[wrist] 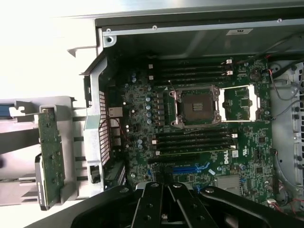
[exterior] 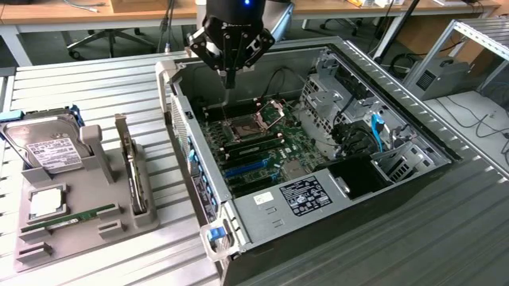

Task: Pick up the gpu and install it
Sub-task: 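Reach for the gpu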

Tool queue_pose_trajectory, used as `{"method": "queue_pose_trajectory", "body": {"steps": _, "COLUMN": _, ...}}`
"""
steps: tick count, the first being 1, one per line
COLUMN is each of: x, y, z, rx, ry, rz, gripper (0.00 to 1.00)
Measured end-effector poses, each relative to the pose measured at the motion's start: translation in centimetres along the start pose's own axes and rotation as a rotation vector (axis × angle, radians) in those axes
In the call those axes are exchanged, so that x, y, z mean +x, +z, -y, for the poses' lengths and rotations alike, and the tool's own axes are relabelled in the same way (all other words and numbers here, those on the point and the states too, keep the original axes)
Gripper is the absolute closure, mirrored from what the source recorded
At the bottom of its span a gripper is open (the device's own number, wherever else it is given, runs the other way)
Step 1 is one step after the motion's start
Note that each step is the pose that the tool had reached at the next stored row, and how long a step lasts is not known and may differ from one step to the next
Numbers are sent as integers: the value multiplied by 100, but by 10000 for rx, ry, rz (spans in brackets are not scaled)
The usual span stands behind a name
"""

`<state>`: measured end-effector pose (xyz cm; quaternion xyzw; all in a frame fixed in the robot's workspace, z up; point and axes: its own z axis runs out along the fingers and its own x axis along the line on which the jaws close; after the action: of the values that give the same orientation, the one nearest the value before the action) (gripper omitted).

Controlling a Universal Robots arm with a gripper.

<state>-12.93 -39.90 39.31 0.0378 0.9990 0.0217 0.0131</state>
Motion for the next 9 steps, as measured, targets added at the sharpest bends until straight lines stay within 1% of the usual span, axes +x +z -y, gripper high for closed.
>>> {"method": "queue_pose_trajectory", "body": {"steps": 6, "x": 130, "y": -1, "z": 10, "rx": 0, "ry": 0, "rz": 0, "gripper": 89}}
{"method": "queue_pose_trajectory", "body": {"steps": 9, "x": 238, "y": -1, "z": 18, "rx": -1, "ry": 1, "rz": 0, "gripper": 89}}
